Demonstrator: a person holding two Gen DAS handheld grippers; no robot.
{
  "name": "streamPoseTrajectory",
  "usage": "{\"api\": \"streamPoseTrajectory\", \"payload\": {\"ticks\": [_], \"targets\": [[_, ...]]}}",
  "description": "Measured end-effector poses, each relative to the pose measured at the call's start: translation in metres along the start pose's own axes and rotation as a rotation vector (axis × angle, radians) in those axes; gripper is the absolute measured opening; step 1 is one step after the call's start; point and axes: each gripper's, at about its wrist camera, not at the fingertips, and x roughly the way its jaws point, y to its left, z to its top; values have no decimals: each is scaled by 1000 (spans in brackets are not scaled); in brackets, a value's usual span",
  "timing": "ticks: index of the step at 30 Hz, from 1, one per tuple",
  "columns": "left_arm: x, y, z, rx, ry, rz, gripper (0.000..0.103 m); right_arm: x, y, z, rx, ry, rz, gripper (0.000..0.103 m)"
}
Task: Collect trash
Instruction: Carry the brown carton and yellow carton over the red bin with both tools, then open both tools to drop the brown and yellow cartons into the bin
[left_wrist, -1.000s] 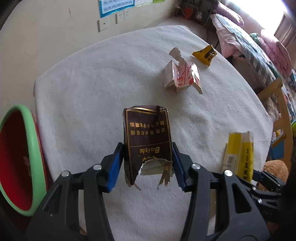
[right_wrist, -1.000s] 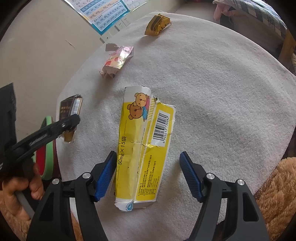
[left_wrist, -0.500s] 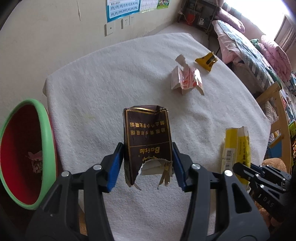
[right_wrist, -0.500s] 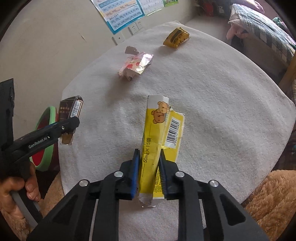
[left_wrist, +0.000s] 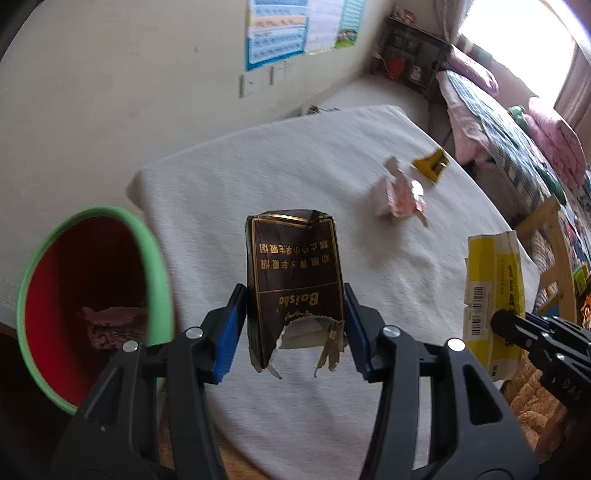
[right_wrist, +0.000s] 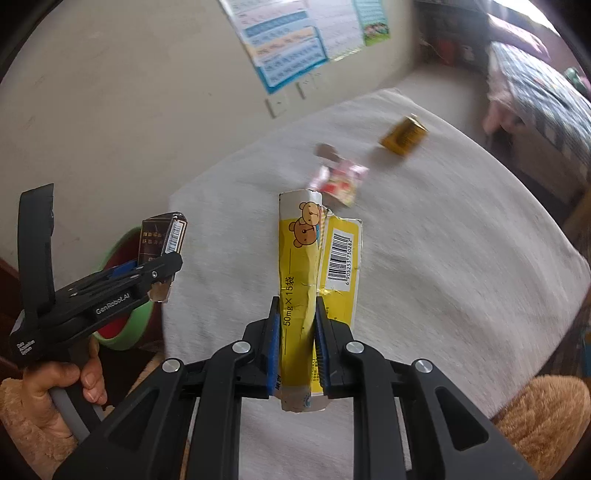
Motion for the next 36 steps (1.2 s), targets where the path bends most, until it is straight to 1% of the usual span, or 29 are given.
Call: {"api": "streamPoseTrajectory", "payload": {"ticks": [4, 10, 13, 16, 17, 20, 24, 26, 27, 28, 30, 32, 34, 36], "targets": [[-7, 33, -3, -56, -21, 45, 48, 11, 27, 6, -49, 19, 25, 16], [-17, 103, -18, -193, -29, 126, 48, 38, 73, 14, -110, 76, 96, 16], [-19, 138, -30, -266, -22, 171, 48, 58, 101, 22, -129, 124, 153, 16], [-21, 170, -40, -333, -8, 208, 48, 70, 129, 33, -138, 145, 210, 17], [-23, 179, -43, -353, -10, 220, 48, 74, 143, 38, -149, 153, 242, 18], [-29, 199, -50, -394, -15, 246, 49, 85, 175, 47, -171, 177, 320, 19], [-33, 216, -56, -432, -21, 272, 51, 98, 211, 53, -199, 194, 392, 21], [-35, 223, -60, -452, -27, 298, 53, 103, 221, 54, -187, 197, 441, 33], [-36, 227, -63, -460, -27, 310, 62, 104, 222, 55, -176, 193, 456, 51], [-37, 230, -65, -474, -29, 324, 70, 106, 223, 58, -163, 184, 464, 63], [-38, 236, -69, -490, -33, 328, 73, 107, 220, 59, -150, 168, 475, 65], [-38, 235, -70, -490, -32, 337, 76, 106, 207, 62, -156, 154, 440, 64], [-38, 231, -69, -478, -28, 334, 77, 104, 183, 68, -146, 106, 357, 64], [-36, 226, -69, -469, -20, 325, 77, 102, 144, 81, -102, 48, 250, 65]]}}
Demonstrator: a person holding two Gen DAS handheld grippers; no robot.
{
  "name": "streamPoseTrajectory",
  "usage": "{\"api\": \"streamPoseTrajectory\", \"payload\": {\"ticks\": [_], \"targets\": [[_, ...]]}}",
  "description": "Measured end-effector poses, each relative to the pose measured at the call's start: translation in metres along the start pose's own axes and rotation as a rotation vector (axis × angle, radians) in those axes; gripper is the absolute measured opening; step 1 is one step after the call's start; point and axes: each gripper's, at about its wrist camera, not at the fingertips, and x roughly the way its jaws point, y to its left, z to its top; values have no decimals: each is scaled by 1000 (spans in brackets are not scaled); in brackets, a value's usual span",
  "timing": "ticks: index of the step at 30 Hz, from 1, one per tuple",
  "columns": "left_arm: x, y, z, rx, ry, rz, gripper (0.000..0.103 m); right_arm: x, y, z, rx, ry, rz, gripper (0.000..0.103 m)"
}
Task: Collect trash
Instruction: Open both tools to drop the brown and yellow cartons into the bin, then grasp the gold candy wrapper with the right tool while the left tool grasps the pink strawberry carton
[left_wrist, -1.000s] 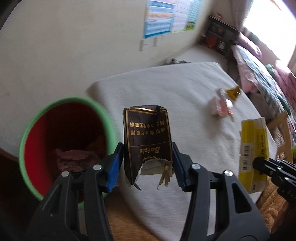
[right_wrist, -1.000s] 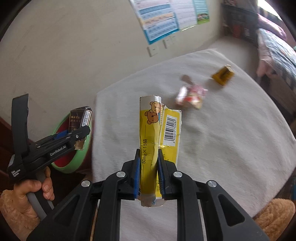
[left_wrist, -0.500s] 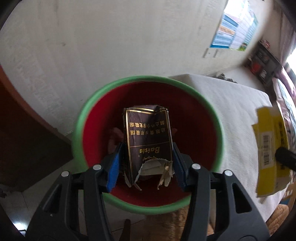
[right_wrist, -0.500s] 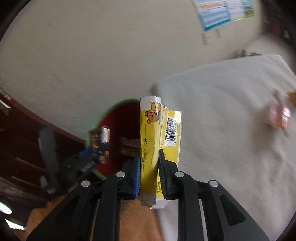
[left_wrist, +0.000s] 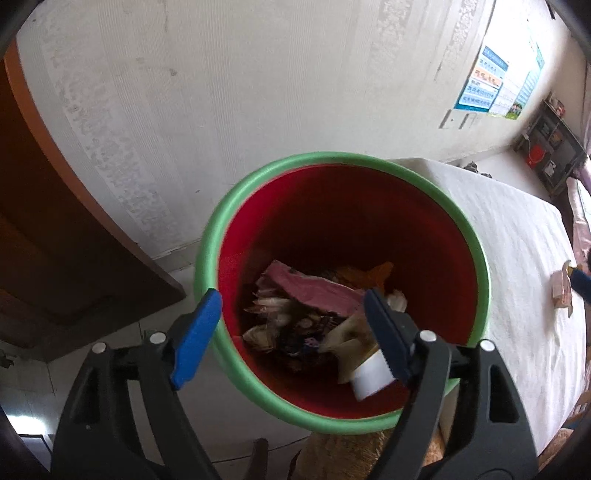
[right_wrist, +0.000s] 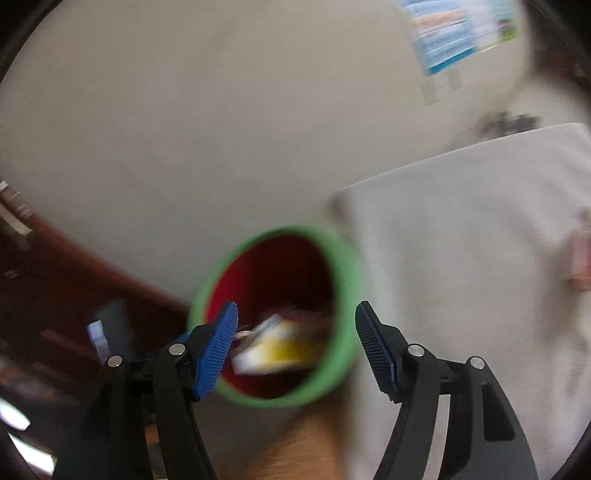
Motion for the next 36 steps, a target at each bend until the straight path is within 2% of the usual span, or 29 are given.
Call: {"api": "streamPoseTrajectory", "payload": {"ticks": [4, 7, 8, 10, 14, 18, 20, 22, 24, 26, 30, 33, 36], "targets": [[5, -17, 0, 41, 17, -5, 77, -31, -105, 22, 163, -98, -264, 65], [7, -40, -3, 99, 32, -13, 77, -53, -179, 34, 289, -167, -420, 65], [7, -46, -5, 114, 34, -18, 77, -60, -211, 39, 358, -179, -460, 65], [6, -63, -8, 151, 39, -33, 77, -65, -249, 43, 441, -189, -495, 65], [-1, -100, -13, 240, 43, -63, 77, -66, -301, 52, 523, -177, -563, 65], [-4, -129, -21, 321, 56, -77, 77, -51, -325, 68, 546, -160, -555, 65], [-4, -145, -24, 358, 64, -87, 77, -44, -324, 72, 537, -147, -536, 62], [-5, -160, -27, 386, 69, -108, 77, -43, -323, 76, 521, -139, -497, 40], [-7, -179, -27, 413, 67, -140, 77, -46, -321, 77, 494, -156, -475, 28], [-8, -202, -25, 444, 57, -183, 77, -58, -313, 70, 471, -183, -439, 24], [-4, -259, -23, 500, 60, -286, 77, -102, -293, 34, 432, -239, -338, 24], [3, -307, -21, 546, 59, -357, 77, -130, -279, -13, 413, -235, -325, 24], [11, -353, -24, 594, 51, -377, 79, -155, -270, -67, 459, -243, -333, 24]]}}
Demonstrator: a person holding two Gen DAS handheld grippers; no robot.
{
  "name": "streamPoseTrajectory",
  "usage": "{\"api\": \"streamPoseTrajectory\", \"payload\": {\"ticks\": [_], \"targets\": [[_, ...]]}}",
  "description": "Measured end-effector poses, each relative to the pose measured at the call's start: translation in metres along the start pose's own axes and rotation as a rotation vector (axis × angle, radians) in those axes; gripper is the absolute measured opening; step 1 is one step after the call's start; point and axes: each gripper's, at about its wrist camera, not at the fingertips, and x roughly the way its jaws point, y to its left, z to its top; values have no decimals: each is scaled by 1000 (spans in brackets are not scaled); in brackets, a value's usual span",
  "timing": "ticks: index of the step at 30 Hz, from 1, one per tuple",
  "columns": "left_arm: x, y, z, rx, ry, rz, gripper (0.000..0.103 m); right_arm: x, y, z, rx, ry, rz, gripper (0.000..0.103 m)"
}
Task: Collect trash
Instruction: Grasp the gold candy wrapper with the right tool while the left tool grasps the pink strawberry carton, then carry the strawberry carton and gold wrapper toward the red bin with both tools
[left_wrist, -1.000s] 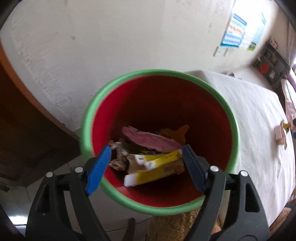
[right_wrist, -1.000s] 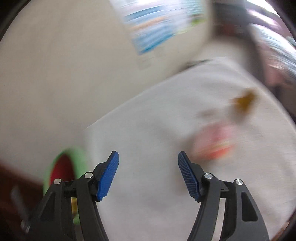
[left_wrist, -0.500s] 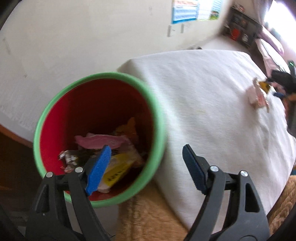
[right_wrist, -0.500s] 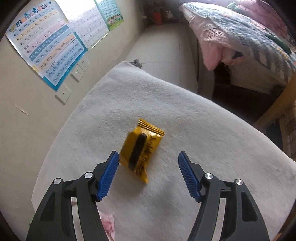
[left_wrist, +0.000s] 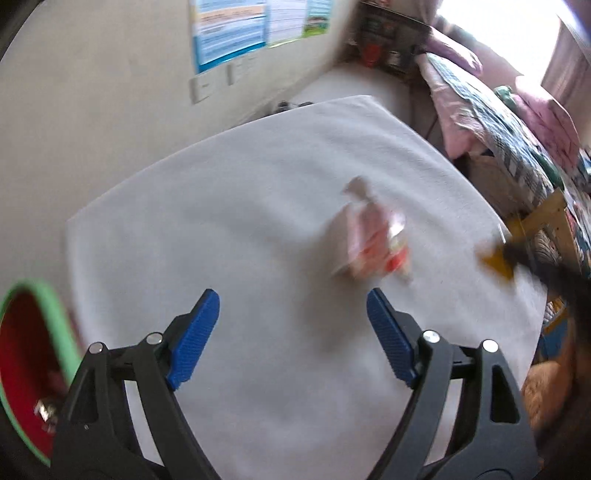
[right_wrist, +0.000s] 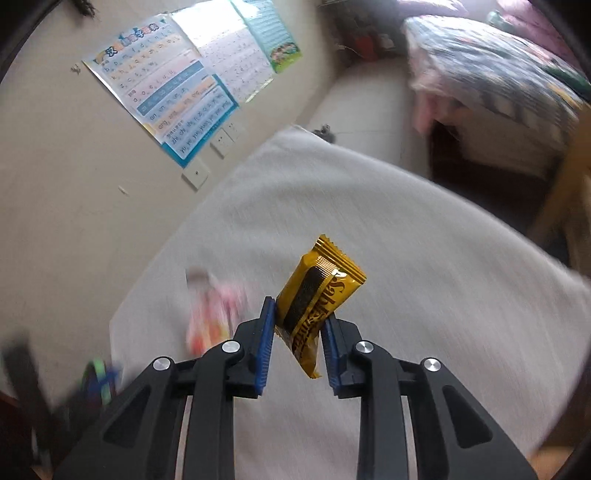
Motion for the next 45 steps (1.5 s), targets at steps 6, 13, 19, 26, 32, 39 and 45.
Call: {"api": "streamPoseTrajectory", "payload": {"ticks": [6, 13, 19, 26, 32, 39, 45], "targets": [[39, -41, 35, 5, 26, -60, 79, -23, -23, -47, 58, 37, -18, 24], [72, -48, 41, -54, 140, -42, 60, -42, -10, -43, 0, -33, 18, 25], [56, -35, 26, -54, 140, -54, 54, -52, 4, -43, -64, -58, 12, 25], [14, -14, -4, -48, 109, -42, 54, -60, 22, -45, -123, -84, 1, 25], [-21, 0, -29, -47, 60, -72, 54, -63, 41, -53, -169, -77, 17, 26], [-54, 7, -47, -12, -7, -83, 54, -64, 61, -65, -228, -66, 16, 26], [-52, 8, -60, 33, 24, -63, 55, -51, 70, -74, -257, -1, 17, 26]]}}
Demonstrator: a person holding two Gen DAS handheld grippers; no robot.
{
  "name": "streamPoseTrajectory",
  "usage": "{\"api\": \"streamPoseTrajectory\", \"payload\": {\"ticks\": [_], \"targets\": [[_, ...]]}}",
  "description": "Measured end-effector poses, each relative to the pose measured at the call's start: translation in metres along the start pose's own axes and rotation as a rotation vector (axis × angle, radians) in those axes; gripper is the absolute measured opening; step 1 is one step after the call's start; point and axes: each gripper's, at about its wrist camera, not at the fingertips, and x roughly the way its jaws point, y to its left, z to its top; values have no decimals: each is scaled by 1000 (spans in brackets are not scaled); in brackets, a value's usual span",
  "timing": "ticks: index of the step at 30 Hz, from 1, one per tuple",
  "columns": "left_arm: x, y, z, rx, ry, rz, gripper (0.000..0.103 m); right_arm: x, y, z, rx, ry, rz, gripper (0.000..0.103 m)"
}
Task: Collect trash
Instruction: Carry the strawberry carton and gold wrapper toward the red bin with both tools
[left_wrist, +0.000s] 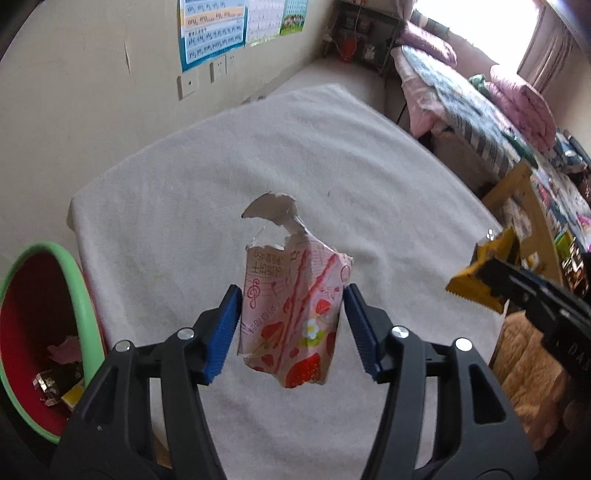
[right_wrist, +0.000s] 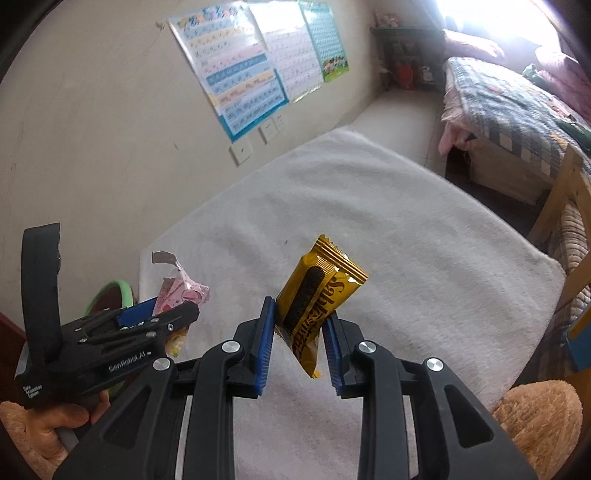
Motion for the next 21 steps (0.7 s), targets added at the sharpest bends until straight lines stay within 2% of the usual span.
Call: {"api": "streamPoseTrajectory", "payload": {"ticks": [5, 13, 14, 16, 21], "targets": [[25, 15, -18, -49, 89, 16, 58, 9, 3, -8, 0, 51, 9, 26], [48, 12, -34, -68, 162, 30, 66, 16, -2, -11, 25, 82, 9, 26], [48, 12, -36, -66, 164, 33, 66, 16, -3, -11, 27, 84, 10, 26], [48, 12, -37, -64, 158, 41, 58, 17, -3, -12, 31, 88, 9, 26], [38, 19, -31, -92, 123, 44, 55, 18, -3, -12, 35, 91, 11, 26]]}}
